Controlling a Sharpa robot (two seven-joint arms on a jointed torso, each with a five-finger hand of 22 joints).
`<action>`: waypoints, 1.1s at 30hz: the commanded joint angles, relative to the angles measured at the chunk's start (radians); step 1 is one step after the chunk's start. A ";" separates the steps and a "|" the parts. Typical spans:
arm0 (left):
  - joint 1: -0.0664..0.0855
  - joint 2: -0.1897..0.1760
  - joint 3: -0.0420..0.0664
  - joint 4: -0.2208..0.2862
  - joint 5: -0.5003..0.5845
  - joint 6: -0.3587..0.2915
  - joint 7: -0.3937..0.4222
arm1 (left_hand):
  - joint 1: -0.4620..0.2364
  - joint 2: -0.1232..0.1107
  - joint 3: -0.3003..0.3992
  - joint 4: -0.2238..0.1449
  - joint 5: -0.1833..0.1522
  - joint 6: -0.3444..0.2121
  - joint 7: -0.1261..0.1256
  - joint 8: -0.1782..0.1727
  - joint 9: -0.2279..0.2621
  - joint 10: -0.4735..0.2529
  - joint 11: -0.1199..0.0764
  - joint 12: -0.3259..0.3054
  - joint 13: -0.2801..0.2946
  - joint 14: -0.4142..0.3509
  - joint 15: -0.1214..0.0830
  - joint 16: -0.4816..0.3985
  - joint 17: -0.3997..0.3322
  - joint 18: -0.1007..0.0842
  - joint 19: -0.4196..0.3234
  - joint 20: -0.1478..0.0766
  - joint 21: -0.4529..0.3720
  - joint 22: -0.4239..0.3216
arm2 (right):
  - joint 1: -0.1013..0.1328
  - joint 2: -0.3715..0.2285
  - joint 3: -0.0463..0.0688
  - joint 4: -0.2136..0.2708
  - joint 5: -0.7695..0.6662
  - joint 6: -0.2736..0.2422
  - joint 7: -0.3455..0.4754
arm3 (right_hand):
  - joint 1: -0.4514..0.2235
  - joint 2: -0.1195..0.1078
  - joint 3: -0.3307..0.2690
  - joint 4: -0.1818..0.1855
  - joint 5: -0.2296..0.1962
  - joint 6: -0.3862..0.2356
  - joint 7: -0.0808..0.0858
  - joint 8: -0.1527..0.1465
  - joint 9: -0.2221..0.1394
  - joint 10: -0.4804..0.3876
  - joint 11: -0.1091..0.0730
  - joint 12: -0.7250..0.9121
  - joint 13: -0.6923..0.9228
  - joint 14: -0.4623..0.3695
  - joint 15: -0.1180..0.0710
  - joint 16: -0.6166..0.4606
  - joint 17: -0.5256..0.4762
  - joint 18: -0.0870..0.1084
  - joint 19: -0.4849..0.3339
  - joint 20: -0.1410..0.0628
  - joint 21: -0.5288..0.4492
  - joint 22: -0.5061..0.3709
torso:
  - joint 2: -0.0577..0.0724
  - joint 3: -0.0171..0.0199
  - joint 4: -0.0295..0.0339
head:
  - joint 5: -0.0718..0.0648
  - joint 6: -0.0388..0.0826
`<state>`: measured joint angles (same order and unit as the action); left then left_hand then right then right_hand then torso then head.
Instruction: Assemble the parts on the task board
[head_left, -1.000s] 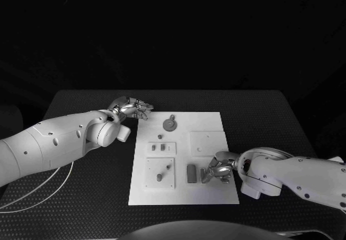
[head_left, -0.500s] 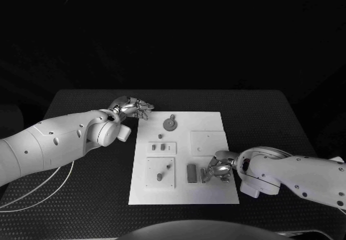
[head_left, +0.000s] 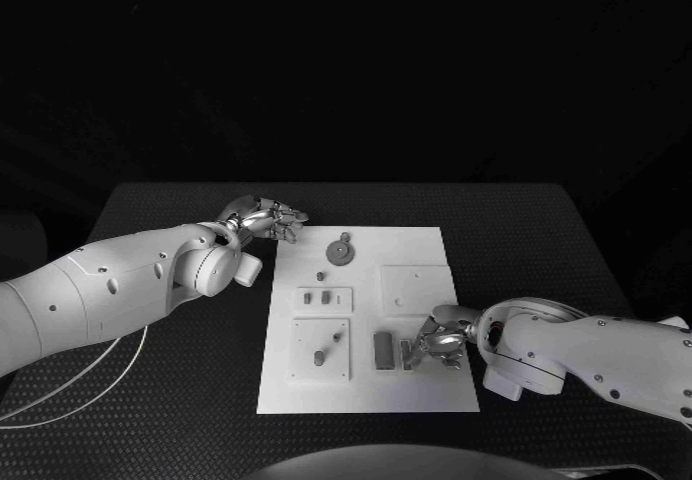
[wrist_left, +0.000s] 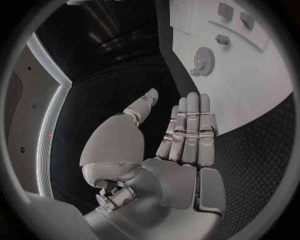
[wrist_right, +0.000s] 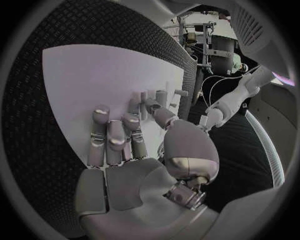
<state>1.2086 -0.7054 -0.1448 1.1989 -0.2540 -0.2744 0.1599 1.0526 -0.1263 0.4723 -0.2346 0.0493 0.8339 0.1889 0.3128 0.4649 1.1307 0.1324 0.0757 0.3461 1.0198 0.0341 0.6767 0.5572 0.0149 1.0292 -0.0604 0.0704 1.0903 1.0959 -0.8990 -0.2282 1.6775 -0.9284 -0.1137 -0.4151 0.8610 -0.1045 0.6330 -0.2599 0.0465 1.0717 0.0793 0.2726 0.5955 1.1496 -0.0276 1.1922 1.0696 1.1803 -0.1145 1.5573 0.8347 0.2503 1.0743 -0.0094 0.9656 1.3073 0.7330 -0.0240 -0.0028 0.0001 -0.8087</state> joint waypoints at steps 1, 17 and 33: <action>0.001 -0.001 0.001 0.002 -0.001 0.014 0.037 | -0.007 -0.001 -0.001 0.007 0.001 -0.005 0.001 -0.006 -0.001 -0.005 -0.002 -0.006 0.002 0.007 0.002 -0.003 0.002 -0.001 0.000 -0.003 0.006 0.001 | 0.012 -0.013 -0.004 -0.009 0.039 0.032 0.033 | -0.036 -0.078 0.020 0.060 0.005 -0.024 0.013 -0.014 -0.003 -0.019 0.011 -0.010 0.001 -0.019 -0.001 -0.007 -0.008 0.011 -0.007 0.003 -0.013 0.008 | -0.001 -0.0004 -0.0006 | -0.001 0.009; 0.008 0.030 0.002 -0.071 0.056 0.046 0.068 | -0.014 0.013 0.002 0.014 0.001 0.008 -0.006 0.002 0.002 0.009 -0.008 -0.002 0.009 0.000 0.007 -0.029 -0.002 -0.004 -0.014 0.001 -0.003 0.000 | 0.117 0.065 0.065 -0.388 0.252 0.055 0.532 | -0.074 -0.062 -0.045 0.073 0.005 -0.122 0.051 -0.045 -0.002 -0.079 0.044 0.028 0.032 -0.064 0.029 0.000 0.006 0.012 -0.045 0.009 -0.013 0.018 | -0.025 -0.0068 -0.0040 | -0.012 0.155; 0.033 0.138 0.007 -0.302 0.102 0.124 0.110 | -0.047 0.041 0.016 0.004 0.001 -0.025 -0.020 -0.010 -0.001 -0.099 0.018 -0.010 -0.057 -0.175 0.097 -0.230 -0.065 -0.010 -0.233 0.092 -0.011 -0.111 | 0.056 0.332 0.196 -0.914 0.513 0.136 0.735 | -0.006 0.072 0.003 -0.022 0.008 -0.284 0.099 -0.088 -0.007 -0.302 0.159 -0.689 -0.529 -0.454 0.238 -0.792 -0.368 -0.117 -0.571 0.178 -0.505 -0.216 | -0.082 -0.0091 -0.0177 | 0.023 0.276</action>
<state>1.2405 -0.5734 -0.1389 0.9061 -0.1798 -0.2002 0.2324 1.0110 -0.0848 0.4861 -0.2316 0.0493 0.8081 0.1755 0.3012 0.4637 1.0357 0.1524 0.0640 0.2907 0.8478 0.1310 0.4491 0.4927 0.0150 0.8011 0.0304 0.0648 0.9820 1.1528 -0.5766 -0.0345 0.7659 -0.5021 -0.0404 0.2490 0.8526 -0.0412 0.6316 -0.2812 0.0542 0.7950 0.1800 0.1875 0.5900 0.8471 0.1287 0.5219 0.5570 0.7336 0.1160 0.7872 0.4764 0.1461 0.5193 0.1635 0.4755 1.0991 0.6629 -0.0358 -0.0164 0.0146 -0.5467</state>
